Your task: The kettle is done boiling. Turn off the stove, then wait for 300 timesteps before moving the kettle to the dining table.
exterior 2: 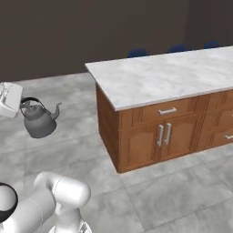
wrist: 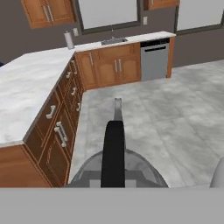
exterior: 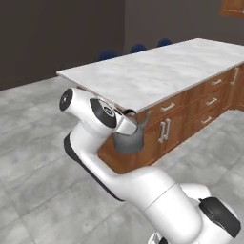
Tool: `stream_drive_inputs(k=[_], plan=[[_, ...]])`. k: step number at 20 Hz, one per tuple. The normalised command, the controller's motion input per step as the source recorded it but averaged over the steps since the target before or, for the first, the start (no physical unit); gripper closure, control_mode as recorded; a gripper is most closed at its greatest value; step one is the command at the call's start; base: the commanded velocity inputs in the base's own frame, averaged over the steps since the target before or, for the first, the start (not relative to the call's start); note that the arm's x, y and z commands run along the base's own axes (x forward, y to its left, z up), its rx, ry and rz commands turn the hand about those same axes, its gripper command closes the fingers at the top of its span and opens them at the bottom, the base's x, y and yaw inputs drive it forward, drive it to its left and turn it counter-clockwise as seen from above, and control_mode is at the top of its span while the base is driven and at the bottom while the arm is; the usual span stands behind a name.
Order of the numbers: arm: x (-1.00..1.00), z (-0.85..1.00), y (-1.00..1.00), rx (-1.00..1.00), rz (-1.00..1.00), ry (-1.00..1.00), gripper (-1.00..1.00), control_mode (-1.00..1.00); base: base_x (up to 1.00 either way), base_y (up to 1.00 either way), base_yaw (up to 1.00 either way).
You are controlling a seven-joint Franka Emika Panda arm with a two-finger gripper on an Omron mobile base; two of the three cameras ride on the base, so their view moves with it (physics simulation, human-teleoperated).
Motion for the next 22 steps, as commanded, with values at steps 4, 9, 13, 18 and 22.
stream_drive_inputs(k=[4, 9, 13, 18, 22], plan=[[0.00, 0.00, 0.00, 0.00, 0.00, 0.00, 1.00, 1.00, 0.46, 0.46, -0.32], [0.00, 0.00, 0.00, 0.00, 0.00, 0.00, 1.00, 1.00, 0.54, 0.58, -0.30], [0.00, 0.00, 0.00, 0.00, 0.00, 0.00, 1.00, 1.00, 0.54, 0.61, -0.29], [0.00, 0.00, 0.00, 0.00, 0.00, 0.00, 1.00, 1.00, 0.50, 0.59, -0.28], [0.00, 0.00, 0.00, 0.00, 0.00, 0.00, 1.00, 1.00, 0.50, 0.60, -0.28]])
